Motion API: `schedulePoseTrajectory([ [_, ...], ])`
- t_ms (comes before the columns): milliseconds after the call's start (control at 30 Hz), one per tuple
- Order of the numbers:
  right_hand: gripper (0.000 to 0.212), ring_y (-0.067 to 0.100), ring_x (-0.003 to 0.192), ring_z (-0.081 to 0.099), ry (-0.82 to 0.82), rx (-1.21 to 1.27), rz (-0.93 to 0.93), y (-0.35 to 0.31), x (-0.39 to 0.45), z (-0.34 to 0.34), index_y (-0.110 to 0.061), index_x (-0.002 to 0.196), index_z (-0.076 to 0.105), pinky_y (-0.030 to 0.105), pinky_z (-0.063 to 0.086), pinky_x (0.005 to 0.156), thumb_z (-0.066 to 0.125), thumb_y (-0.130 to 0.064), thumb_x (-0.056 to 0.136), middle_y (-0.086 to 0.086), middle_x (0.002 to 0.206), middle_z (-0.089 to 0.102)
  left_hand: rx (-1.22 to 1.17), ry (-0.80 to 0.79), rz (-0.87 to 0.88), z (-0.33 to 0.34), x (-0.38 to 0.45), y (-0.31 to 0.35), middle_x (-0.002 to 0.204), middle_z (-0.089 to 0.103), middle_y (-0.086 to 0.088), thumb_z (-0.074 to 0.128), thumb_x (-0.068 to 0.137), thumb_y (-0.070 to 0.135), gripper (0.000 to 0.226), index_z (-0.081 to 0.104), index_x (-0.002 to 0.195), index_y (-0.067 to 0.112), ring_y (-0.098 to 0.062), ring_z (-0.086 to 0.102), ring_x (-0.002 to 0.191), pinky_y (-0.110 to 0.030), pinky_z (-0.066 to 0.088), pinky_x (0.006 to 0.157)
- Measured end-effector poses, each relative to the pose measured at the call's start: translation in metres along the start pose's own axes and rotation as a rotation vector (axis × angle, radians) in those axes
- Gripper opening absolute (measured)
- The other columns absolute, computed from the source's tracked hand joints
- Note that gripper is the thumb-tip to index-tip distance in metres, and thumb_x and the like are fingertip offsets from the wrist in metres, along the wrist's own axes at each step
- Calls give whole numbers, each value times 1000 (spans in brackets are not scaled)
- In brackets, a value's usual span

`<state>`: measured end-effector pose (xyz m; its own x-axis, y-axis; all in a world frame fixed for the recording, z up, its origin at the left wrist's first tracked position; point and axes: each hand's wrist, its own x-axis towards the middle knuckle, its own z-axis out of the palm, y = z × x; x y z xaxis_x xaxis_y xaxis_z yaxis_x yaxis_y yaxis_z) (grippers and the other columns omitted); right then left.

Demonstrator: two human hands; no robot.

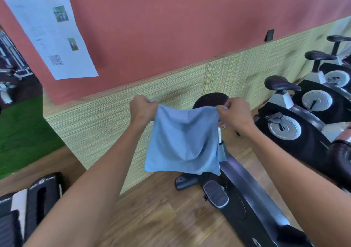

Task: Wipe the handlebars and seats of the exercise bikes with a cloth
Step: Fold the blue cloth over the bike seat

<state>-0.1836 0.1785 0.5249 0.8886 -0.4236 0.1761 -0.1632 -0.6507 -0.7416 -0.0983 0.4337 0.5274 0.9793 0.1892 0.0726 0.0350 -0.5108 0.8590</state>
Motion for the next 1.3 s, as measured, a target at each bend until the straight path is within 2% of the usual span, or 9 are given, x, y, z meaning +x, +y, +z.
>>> schedulePoseTrajectory([
  [200, 25, 14, 59, 69, -237, 402, 45, -39, -16, 28, -3, 79, 66, 32, 63, 62, 75, -21, 93, 6, 64, 65, -247, -395, 163, 35, -44, 19, 71, 74, -1, 71, 95, 6, 15, 71, 80, 9, -11, 71, 60, -28, 58, 60],
  [400, 24, 21, 76, 70, -307, 649, 136, -37, -18, 20, -5, 83, 72, 35, 63, 77, 67, -22, 99, 8, 76, 69, -297, -555, 230, 40, -48, 26, 102, 77, -10, 74, 94, 15, 10, 77, 102, 10, -22, 73, 101, -34, 61, 88],
  [533, 23, 16, 79, 63, -345, 583, 56, -33, -14, 11, -12, 82, 78, 29, 54, 78, 64, -20, 99, 5, 78, 68, -340, -522, 285, 44, -51, 26, 99, 78, -9, 77, 89, 6, 13, 76, 94, 18, -21, 74, 95, -37, 58, 89],
  [700, 27, 11, 76, 56, -78, 387, -41, 0, 3, 0, -21, 106, 69, 28, 47, 70, 57, -2, 91, -3, 89, 62, -318, -563, 303, 37, -39, 32, 98, 76, -15, 68, 93, -1, 16, 77, 102, 8, -21, 72, 93, -41, 58, 91],
  [800, 43, 6, 95, 56, -280, 78, -143, 28, 8, -1, -29, 124, 65, 35, 48, 93, 68, -6, 87, -14, 99, 58, -322, -610, 340, 30, -33, 37, 99, 75, -20, 69, 93, 0, 14, 77, 99, 9, -23, 71, 91, -43, 57, 90],
  [900, 25, 17, 116, 59, -289, -77, -173, 43, 7, 4, -35, 106, 67, 44, 44, 106, 78, -32, 84, -4, 112, 68, -321, -622, 361, 26, -27, 40, 92, 74, -10, 71, 93, 4, 11, 77, 95, 12, -19, 70, 89, -38, 56, 86],
  [1033, 18, 22, 93, 69, -179, -36, -159, 43, 2, -1, -19, 82, 70, 42, 55, 86, 82, -33, 86, 0, 90, 74, -261, -496, 354, 21, -16, 36, 82, 73, 3, 78, 90, 12, 9, 76, 86, 20, -11, 68, 80, -30, 54, 77],
  [1133, 20, 25, 83, 71, -64, 69, -189, 37, -1, -6, -13, 79, 66, 42, 58, 77, 80, -24, 88, 6, 88, 73, -286, -399, 278, 20, -8, 23, 87, 74, -8, 83, 86, 15, 9, 74, 84, 16, -16, 68, 81, -40, 57, 81],
  [1300, 19, 41, 92, 70, -266, 231, -158, 35, 2, -8, -13, 87, 58, 52, 60, 85, 70, -25, 97, 24, 94, 70, -283, -410, 254, 15, -7, 13, 83, 75, -3, 78, 91, 14, 4, 75, 91, 10, -9, 70, 76, -33, 60, 76],
])
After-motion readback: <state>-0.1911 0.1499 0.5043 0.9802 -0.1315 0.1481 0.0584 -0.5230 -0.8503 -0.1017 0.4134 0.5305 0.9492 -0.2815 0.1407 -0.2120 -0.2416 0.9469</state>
